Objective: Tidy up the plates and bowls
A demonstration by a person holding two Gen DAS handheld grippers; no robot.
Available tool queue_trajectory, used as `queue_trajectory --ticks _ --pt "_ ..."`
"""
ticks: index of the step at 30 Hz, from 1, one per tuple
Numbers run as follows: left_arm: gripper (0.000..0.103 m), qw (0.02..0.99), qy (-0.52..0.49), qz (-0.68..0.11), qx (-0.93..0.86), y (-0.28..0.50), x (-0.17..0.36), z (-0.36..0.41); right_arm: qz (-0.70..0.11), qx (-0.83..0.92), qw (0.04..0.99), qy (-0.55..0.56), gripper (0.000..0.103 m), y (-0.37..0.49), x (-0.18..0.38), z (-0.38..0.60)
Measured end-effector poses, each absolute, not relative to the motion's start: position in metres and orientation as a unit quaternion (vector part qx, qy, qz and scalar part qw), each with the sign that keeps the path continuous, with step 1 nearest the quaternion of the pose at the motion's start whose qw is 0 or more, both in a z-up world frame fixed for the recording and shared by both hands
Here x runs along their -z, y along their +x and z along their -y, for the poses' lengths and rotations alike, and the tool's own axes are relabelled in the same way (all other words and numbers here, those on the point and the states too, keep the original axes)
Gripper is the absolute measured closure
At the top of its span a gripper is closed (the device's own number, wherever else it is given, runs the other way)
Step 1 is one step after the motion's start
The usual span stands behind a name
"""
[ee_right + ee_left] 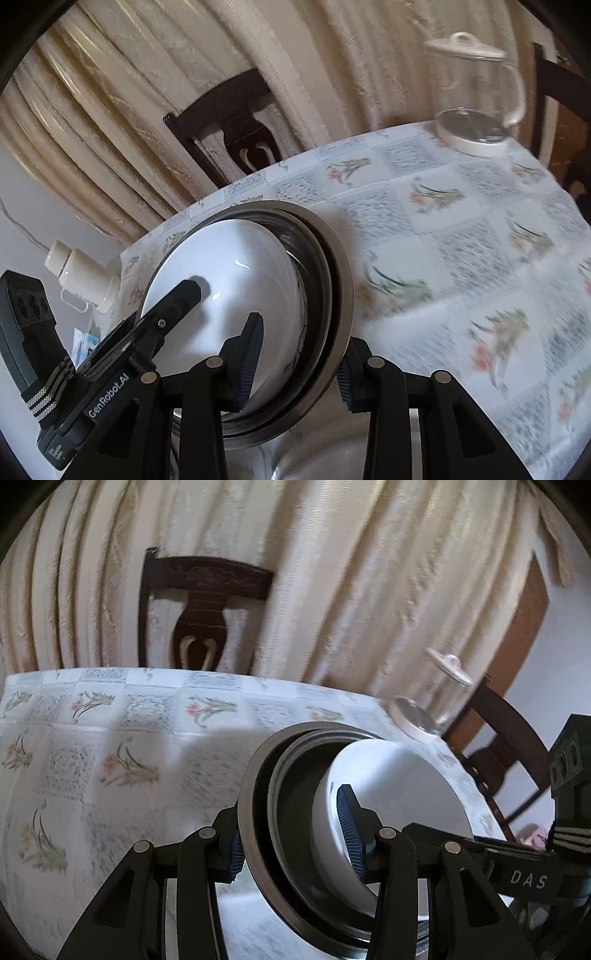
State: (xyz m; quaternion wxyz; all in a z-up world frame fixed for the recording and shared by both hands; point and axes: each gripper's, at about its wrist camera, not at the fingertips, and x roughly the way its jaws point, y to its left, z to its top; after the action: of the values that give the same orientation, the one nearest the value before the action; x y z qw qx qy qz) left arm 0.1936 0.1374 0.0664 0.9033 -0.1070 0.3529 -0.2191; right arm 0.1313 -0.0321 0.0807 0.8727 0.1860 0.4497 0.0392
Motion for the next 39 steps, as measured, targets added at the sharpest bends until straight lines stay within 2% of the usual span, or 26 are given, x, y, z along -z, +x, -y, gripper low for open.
queue_trajectory --ticks 10,21,39 --pt "0.057 0.89 -0.085 -0.356 0.273 0.116 -0.088 -0.089 -0.422 -0.015 0.884 0.201 0.064 0.052 -0.102 0.075" --pt "0.058 0.895 -0.06 -0.343 0.279 0.052 -0.098 -0.064 -0.402 -0.026 0.888 0.221 0.064 -0.005 -0.098 0.096" --pt "0.057 0.9 -0.044 -0.336 0.274 0.002 -0.092 -0.058 -0.38 -0.04 0.893 0.237 0.064 -0.051 -0.089 0.105"
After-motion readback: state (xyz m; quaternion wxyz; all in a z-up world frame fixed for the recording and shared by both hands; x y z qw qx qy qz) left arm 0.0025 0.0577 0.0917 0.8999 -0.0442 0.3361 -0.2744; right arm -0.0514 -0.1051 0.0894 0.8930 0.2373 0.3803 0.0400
